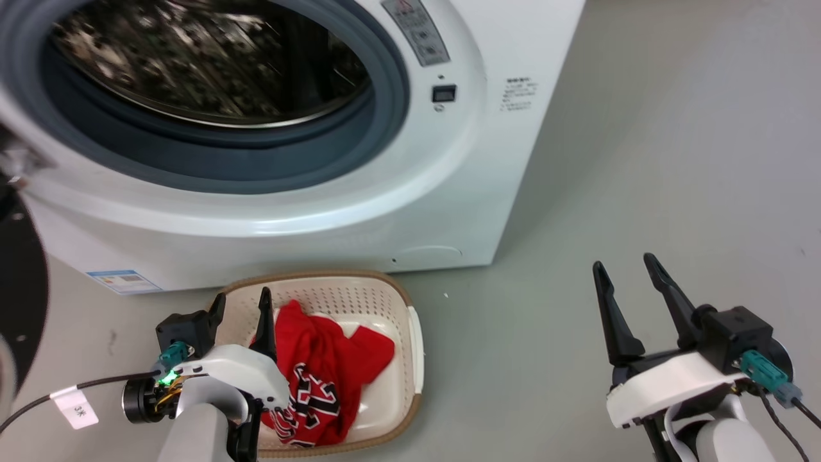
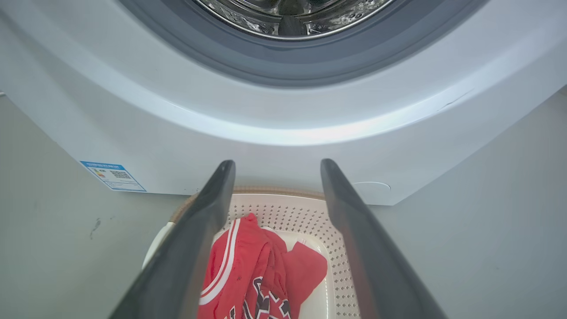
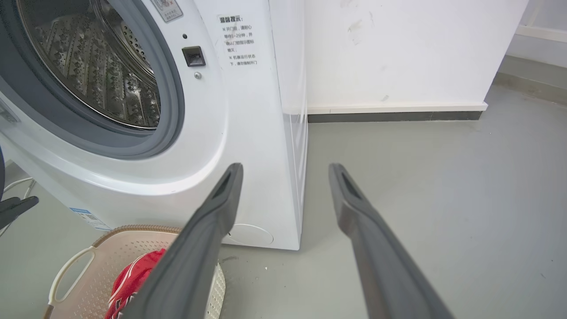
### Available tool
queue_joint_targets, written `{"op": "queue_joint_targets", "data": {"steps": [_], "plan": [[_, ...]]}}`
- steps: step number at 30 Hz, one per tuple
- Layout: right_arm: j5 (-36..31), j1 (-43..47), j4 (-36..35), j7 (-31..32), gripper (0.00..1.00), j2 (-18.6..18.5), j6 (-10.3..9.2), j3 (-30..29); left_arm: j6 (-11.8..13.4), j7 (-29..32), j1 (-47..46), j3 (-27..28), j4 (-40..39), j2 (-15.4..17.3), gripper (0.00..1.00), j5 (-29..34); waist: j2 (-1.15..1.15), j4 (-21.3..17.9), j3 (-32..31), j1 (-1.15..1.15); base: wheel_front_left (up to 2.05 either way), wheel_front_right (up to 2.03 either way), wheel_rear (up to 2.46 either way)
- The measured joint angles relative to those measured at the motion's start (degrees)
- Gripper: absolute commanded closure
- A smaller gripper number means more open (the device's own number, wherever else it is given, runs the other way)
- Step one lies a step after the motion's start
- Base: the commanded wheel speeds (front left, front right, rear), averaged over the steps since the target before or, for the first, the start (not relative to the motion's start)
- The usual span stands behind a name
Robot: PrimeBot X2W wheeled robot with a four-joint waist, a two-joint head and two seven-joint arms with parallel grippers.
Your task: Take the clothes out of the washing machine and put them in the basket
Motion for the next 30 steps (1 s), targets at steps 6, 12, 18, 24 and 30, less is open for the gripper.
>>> {"op": "queue_joint_targets", "data": {"steps": [6, 12, 18, 24, 30], "plan": [[-0.52, 2.38, -1.83, 1.46, 0.0, 0.0, 0.0, -2.38, 0.92, -0.01, 3.91, -2.41, -11.81, -0.33, 0.0, 0.9, 0.0, 3.11, -4.49, -0.01, 0.0, 0.0, 0.0], [-1.02, 3.85, -2.98, 2.33, 0.0, -0.02, 0.0, -3.99, 2.57, -0.01, 6.29, -6.94, -22.05, -0.44, 0.0, 2.31, 0.0, 5.71, -7.72, -0.01, 0.0, 0.0, 0.0], [-1.08, 5.38, -3.0, 2.54, 0.0, -0.01, 0.0, -4.01, 3.53, -0.01, 9.31, -9.24, -27.17, -0.44, 0.0, 4.56, 0.0, 7.0, -10.86, 0.0, 0.0, 0.0, 0.0], [-1.07, 8.17, -2.7, 2.85, 0.0, -0.01, 0.0, -4.09, 3.76, -0.01, 14.01, -10.26, -28.55, -0.27, 0.0, 5.49, 0.0, 7.58, -14.25, 0.0, 0.0, 0.0, 0.0], [-1.19, 10.59, -2.83, 3.22, 0.0, -0.01, 0.0, -3.5, 4.23, -0.01, 16.84, -10.07, -28.76, 0.32, 0.0, 5.3, 0.0, 7.77, -16.09, 0.0, 0.0, 0.0, 0.0]]}}
